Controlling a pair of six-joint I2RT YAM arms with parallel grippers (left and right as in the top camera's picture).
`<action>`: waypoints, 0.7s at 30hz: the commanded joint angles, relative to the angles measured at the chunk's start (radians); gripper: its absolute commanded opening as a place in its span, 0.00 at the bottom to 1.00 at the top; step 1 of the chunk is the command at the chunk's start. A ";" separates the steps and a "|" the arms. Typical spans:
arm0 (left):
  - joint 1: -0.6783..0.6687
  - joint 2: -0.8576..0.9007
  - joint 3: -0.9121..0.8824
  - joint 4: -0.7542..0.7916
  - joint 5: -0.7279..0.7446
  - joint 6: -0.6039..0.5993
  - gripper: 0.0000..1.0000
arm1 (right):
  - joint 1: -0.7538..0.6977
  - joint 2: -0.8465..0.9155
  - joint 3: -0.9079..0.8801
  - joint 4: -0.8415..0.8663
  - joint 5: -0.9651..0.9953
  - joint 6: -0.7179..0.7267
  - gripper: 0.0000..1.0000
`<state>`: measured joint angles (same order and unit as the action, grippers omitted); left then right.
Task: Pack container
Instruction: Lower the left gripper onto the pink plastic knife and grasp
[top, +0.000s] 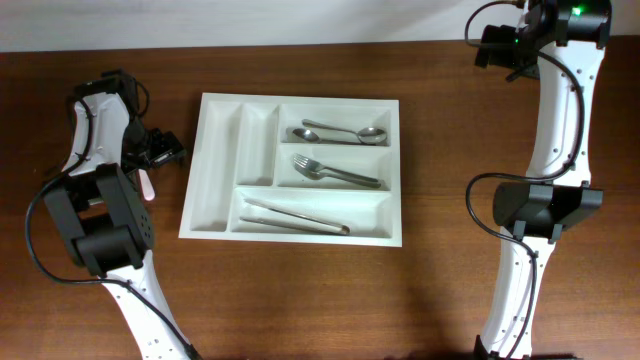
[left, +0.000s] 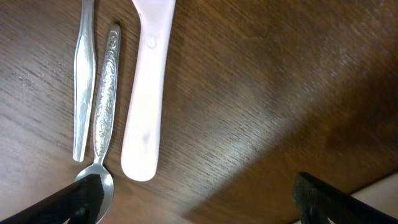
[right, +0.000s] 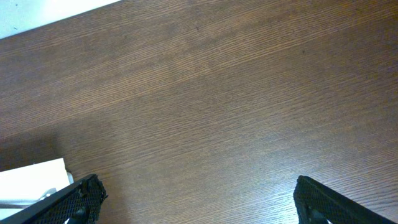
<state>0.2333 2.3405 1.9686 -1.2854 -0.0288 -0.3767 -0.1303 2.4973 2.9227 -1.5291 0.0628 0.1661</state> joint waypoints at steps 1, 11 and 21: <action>0.005 0.006 -0.029 0.031 -0.021 -0.012 0.99 | 0.005 -0.016 0.010 0.000 0.004 0.011 0.99; 0.005 0.008 -0.090 0.106 -0.049 0.064 0.99 | 0.005 -0.016 0.010 0.000 0.004 0.011 0.99; 0.005 0.014 -0.090 0.138 -0.066 0.102 0.84 | 0.005 -0.016 0.010 0.000 0.004 0.011 0.99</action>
<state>0.2333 2.3436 1.8839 -1.1526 -0.0597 -0.2955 -0.1303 2.4973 2.9227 -1.5291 0.0628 0.1654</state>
